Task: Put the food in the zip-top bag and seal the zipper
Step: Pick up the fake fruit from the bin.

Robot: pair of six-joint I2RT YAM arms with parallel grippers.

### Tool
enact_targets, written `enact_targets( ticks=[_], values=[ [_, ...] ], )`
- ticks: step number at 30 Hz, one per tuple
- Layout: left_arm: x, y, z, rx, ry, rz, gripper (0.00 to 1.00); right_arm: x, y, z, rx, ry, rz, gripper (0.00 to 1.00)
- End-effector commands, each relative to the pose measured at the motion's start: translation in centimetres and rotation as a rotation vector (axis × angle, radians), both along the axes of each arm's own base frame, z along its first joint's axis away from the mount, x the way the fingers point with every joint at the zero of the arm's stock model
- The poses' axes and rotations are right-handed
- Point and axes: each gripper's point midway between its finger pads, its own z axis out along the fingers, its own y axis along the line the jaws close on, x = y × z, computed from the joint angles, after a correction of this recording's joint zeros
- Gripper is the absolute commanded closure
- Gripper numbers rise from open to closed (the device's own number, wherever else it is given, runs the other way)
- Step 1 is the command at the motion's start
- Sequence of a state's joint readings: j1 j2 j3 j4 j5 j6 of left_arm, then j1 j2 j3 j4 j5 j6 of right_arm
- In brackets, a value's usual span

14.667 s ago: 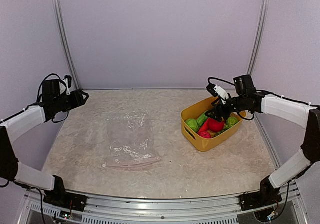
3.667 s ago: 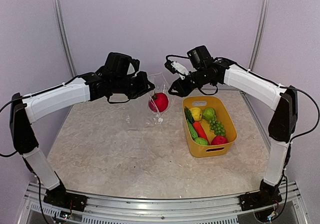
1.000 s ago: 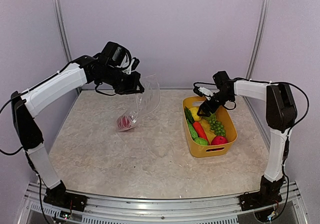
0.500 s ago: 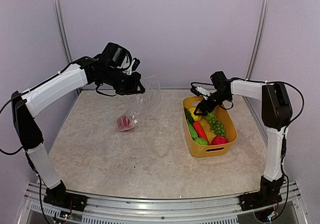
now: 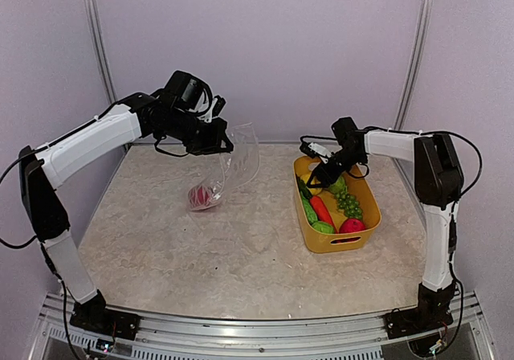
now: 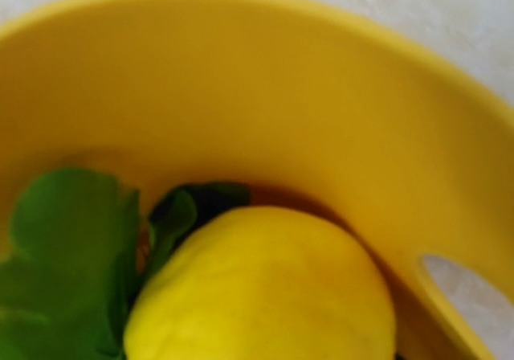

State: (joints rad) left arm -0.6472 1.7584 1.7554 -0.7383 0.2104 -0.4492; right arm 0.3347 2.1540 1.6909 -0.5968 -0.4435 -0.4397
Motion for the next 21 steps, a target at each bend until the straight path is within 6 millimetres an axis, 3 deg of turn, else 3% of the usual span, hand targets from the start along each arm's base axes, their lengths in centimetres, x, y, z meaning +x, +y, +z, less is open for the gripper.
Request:
enact_targets(
  ticks=[1, 6, 13, 16, 21],
  values=[
    [-0.5, -0.1, 0.7, -0.026, -0.009, -0.005, 1.0, 0.6, -0.2, -0.3, -0.031, -0.008, -0.041, 0.53],
    [-0.4, -0.1, 0.9, -0.031, -0.016, -0.006, 1.0, -0.5, -1.3, 2.7, -0.047, -0.067, -0.067, 0.65],
    [0.0, -0.4, 0.7, -0.038, -0.02, 0.0, 1.0, -4.4, -2.1, 9.5, 0.015, -0.142, -0.055, 0.67],
    [0.2, -0.7, 0.7, -0.047, -0.017, 0.003, 1.0, -6.6, -1.2, 12.8, 0.097, -0.148, -0.007, 0.67],
    [0.6, -1.0, 0.4, -0.056, -0.009, 0.013, 1.0, -10.5, 2.4, 18.2, 0.223, -0.182, 0.131, 0.67]
  ],
)
